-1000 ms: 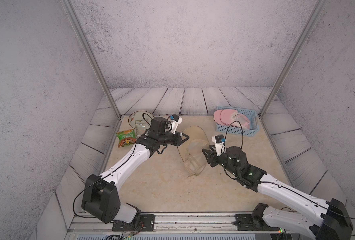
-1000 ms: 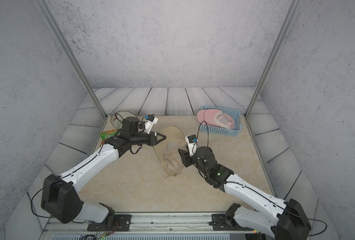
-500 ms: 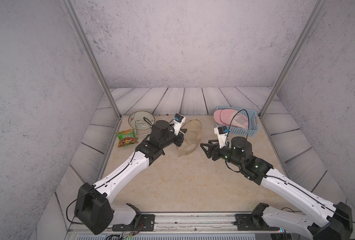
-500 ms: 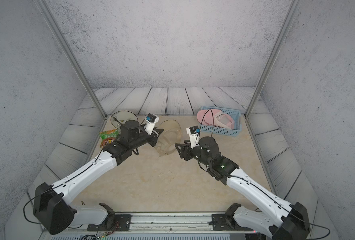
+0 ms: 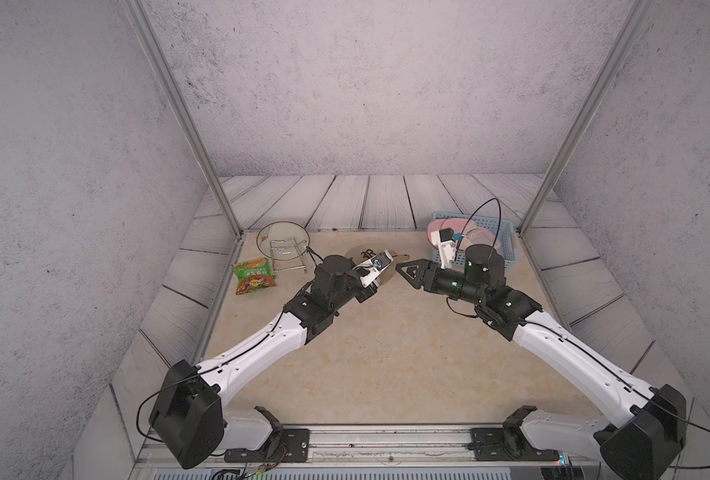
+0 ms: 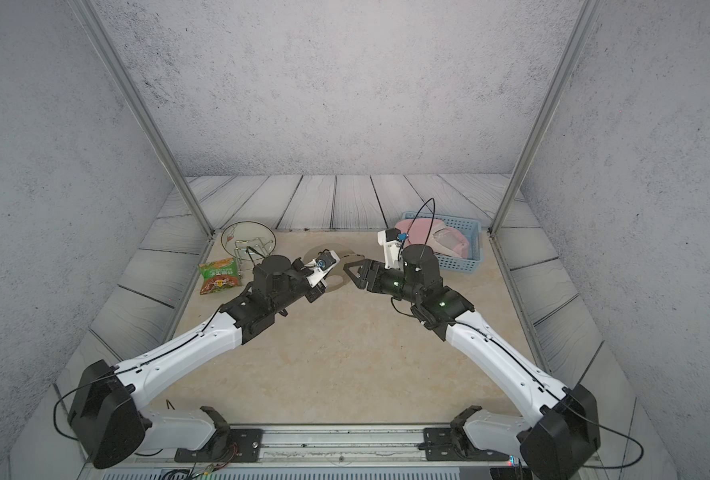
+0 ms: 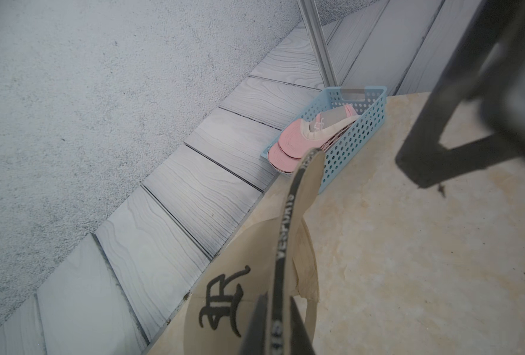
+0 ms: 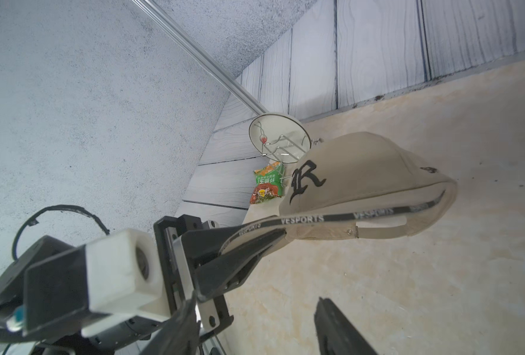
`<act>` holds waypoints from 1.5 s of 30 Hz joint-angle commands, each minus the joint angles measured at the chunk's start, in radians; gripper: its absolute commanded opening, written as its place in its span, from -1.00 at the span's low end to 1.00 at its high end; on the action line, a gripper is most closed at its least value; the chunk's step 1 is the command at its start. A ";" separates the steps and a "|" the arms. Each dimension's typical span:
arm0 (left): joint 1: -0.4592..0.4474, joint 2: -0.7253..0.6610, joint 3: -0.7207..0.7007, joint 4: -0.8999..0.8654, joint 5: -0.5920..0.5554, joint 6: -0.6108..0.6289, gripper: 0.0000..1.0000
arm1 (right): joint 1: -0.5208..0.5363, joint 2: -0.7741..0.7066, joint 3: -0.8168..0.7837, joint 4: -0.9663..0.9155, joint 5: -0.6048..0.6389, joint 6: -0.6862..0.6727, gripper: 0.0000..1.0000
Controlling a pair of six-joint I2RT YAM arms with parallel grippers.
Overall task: Turn the baseball cap inside out
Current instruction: Place the baseball cap at the center of the board.
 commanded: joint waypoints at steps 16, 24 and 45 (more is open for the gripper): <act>-0.118 -0.043 -0.129 0.226 -0.076 0.167 -1.00 | -0.026 0.080 -0.015 0.062 0.010 0.176 0.19; -0.168 -0.044 -0.140 0.266 -0.150 0.265 -1.00 | -0.029 0.128 -0.029 0.096 -0.017 0.195 0.09; -0.190 -0.318 -0.185 0.147 -0.402 -0.021 0.59 | -0.115 0.277 -0.154 0.501 -0.152 0.149 -1.00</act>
